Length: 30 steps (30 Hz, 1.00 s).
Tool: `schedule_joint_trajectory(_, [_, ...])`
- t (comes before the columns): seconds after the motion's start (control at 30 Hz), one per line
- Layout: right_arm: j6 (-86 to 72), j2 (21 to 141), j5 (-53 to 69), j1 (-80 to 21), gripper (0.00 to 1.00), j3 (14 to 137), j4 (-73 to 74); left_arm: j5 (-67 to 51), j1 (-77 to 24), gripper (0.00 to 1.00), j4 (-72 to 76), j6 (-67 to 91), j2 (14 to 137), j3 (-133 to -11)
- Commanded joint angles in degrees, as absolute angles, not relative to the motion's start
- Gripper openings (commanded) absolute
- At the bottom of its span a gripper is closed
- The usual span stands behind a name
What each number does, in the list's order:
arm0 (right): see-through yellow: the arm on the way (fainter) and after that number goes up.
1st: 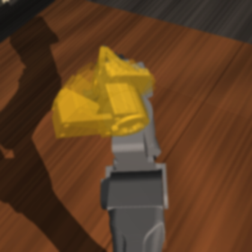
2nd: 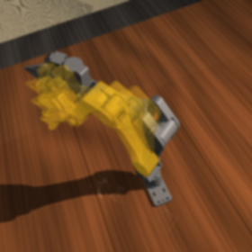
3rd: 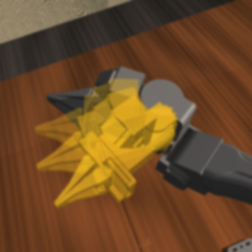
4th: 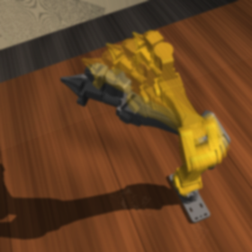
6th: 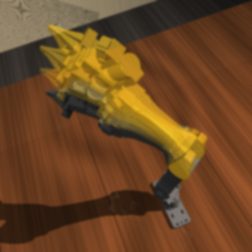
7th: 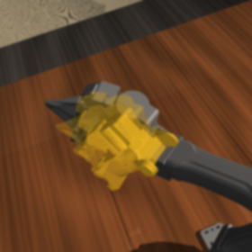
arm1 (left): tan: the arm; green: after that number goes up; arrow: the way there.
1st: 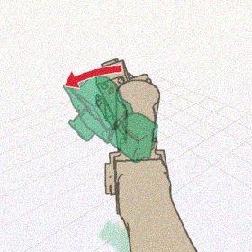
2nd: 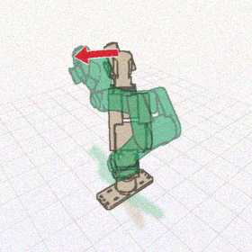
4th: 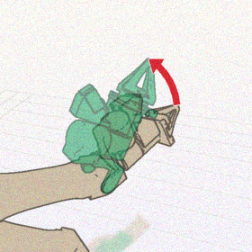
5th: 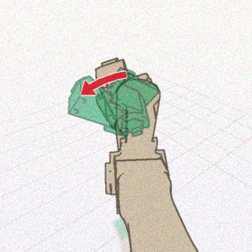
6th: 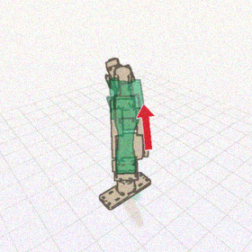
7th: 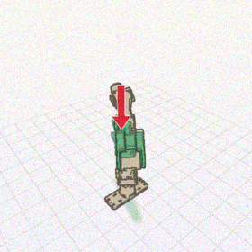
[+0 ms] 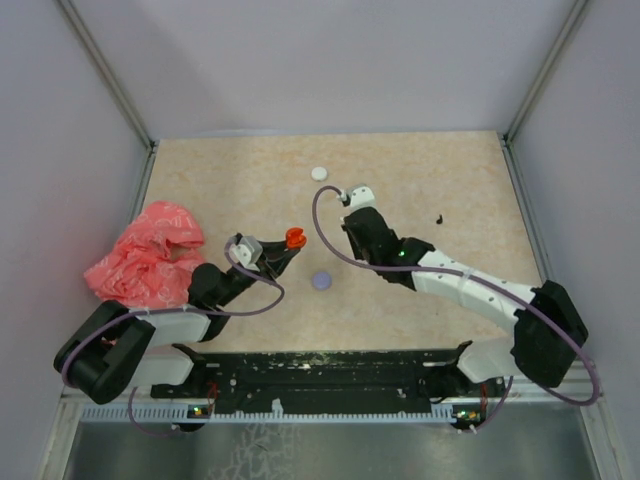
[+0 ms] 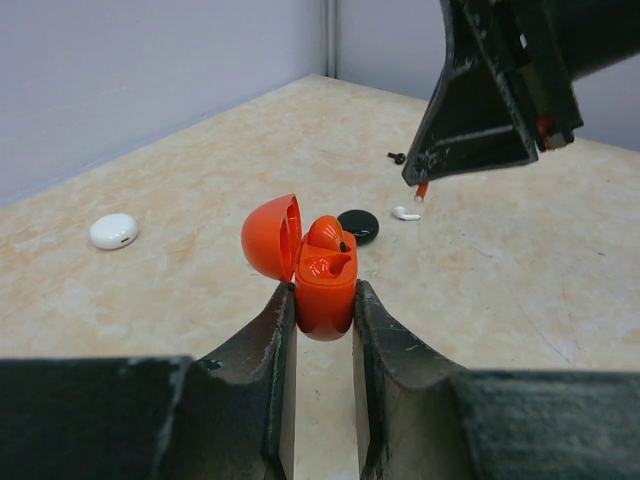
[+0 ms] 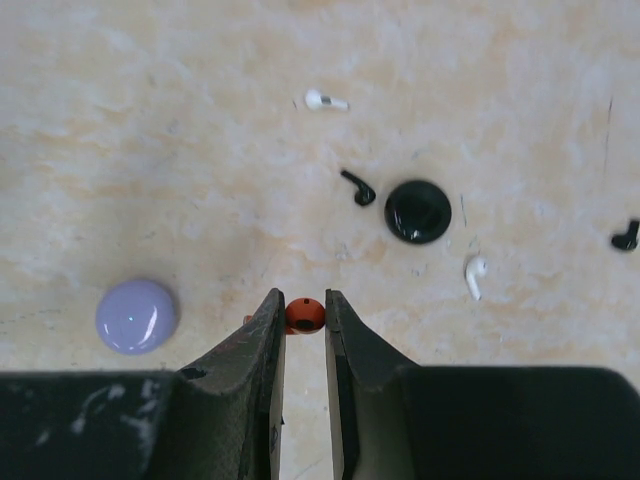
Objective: Insert the wireless bluetooth earbuds into the charging case
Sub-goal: Pick up the earbud from the center of the board, then place the earbud in the charging case.
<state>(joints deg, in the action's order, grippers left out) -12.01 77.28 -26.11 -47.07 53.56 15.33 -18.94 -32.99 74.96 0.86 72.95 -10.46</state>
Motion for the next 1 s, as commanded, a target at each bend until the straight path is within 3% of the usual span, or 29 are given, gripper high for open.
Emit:
schedule_joint_trajectory(0.0, [0.0,71.1,-27.5,-49.8,0.08,56.2,8.6,-22.3,-32.9,0.0,76.9,2.7,71.9,-12.2])
schedule_joint_trajectory(0.37, [22.8,63.6,-24.5,-60.0,0.08,55.4,-0.6,-31.9,-33.0,0.0,78.2,5.6,72.5,-14.4])
schedule_joint_trajectory(0.97, [39.2,62.3,-11.1,-66.2,0.09,51.0,-7.1,-36.5,-33.3,0.0,78.4,13.1,73.7,-17.2])
